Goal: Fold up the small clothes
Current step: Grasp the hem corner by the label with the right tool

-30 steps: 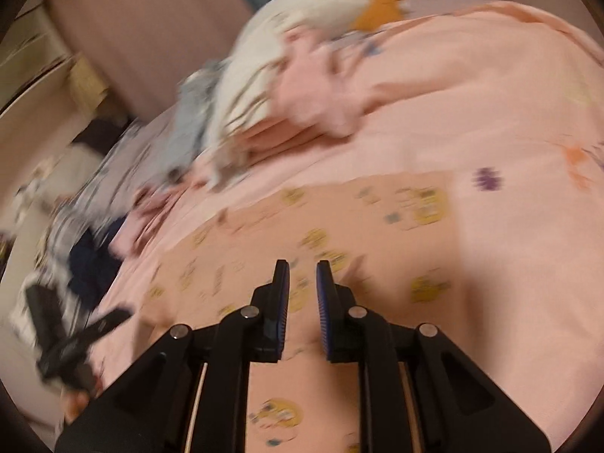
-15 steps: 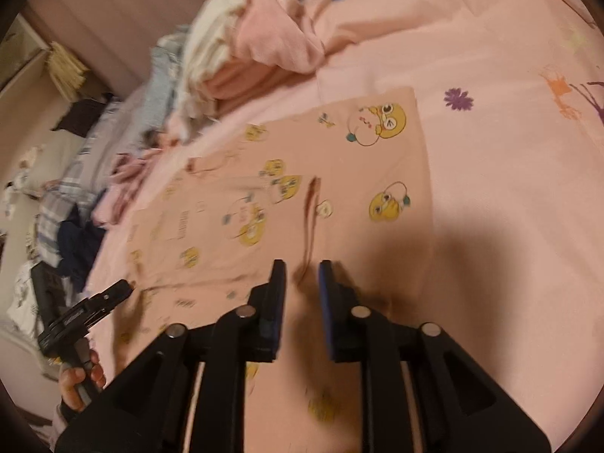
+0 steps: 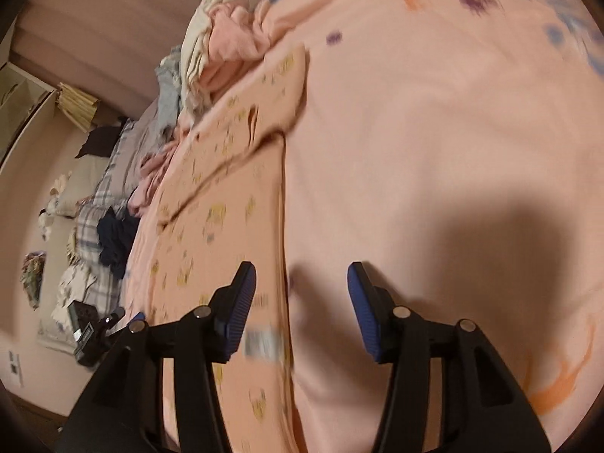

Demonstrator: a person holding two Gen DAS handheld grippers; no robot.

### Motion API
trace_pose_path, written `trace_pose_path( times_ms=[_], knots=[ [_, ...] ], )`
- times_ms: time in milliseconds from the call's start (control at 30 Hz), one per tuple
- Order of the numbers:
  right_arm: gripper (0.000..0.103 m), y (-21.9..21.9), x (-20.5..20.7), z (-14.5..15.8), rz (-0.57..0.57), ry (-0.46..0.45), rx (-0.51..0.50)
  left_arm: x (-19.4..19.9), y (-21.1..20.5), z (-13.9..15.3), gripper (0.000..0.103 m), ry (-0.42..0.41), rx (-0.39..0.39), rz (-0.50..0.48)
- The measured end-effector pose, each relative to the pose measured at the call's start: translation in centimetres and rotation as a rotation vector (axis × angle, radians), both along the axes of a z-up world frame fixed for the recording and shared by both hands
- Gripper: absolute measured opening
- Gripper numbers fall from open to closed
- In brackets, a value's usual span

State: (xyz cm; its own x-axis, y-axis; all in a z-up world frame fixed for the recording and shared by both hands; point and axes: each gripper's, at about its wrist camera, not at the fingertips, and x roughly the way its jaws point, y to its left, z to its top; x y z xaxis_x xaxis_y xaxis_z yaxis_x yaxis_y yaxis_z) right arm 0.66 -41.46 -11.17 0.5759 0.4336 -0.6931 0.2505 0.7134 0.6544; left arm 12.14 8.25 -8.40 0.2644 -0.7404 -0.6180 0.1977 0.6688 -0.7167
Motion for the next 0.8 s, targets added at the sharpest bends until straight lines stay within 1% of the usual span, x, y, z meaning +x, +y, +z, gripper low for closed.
trace_pose_path(
  times_ms=[33, 100, 167, 267, 367, 433, 533, 600, 700, 800],
  knots=[
    [0.052, 0.4, -0.5, -0.2, 0.012, 0.000, 0.011, -0.5, -0.4, -0.3, 0.072, 0.010, -0.002, -0.011],
    [0.052, 1.4, -1.4, -0.2, 0.043, -0.004, 0.019, -1.5, -0.9, -0.6, 0.072, 0.016, 0.017, -0.028],
    [0.052, 2.2, -1.9, -0.2, 0.070, -0.010, 0.032, -2.3, -1.2, -1.1, 0.072, 0.024, -0.004, -0.043],
    [0.052, 3.0, -2.1, -0.4, 0.095, -0.014, 0.057, -3.0, -1.5, -1.2, 0.072, 0.011, -0.006, -0.051],
    [0.053, 3.5, -1.5, -0.6, 0.107, -0.021, 0.063, -2.5, -2.1, -1.3, 0.072, 0.024, -0.017, -0.055],
    [0.053, 3.6, -0.6, -0.8, 0.105, -0.024, 0.081, -2.0, -2.5, -1.5, 0.072, 0.028, -0.035, -0.074],
    [0.053, 3.9, 0.9, -1.1, 0.106, -0.030, 0.097, -1.2, -3.6, -1.7, 0.072, 0.029, -0.035, -0.085],
    [0.053, 4.1, 1.7, -1.2, 0.108, -0.034, 0.100, -1.2, -3.9, -1.7, 0.072, 0.026, -0.048, -0.087],
    [0.053, 4.5, 1.7, -1.0, 0.117, -0.031, 0.083, -2.0, -4.0, -1.8, 0.072, 0.021, -0.059, -0.110],
    [0.052, 5.1, 0.3, -0.7, 0.157, -0.026, 0.087, -3.4, -3.7, -1.7, 0.072, 0.015, -0.054, -0.151]
  ],
)
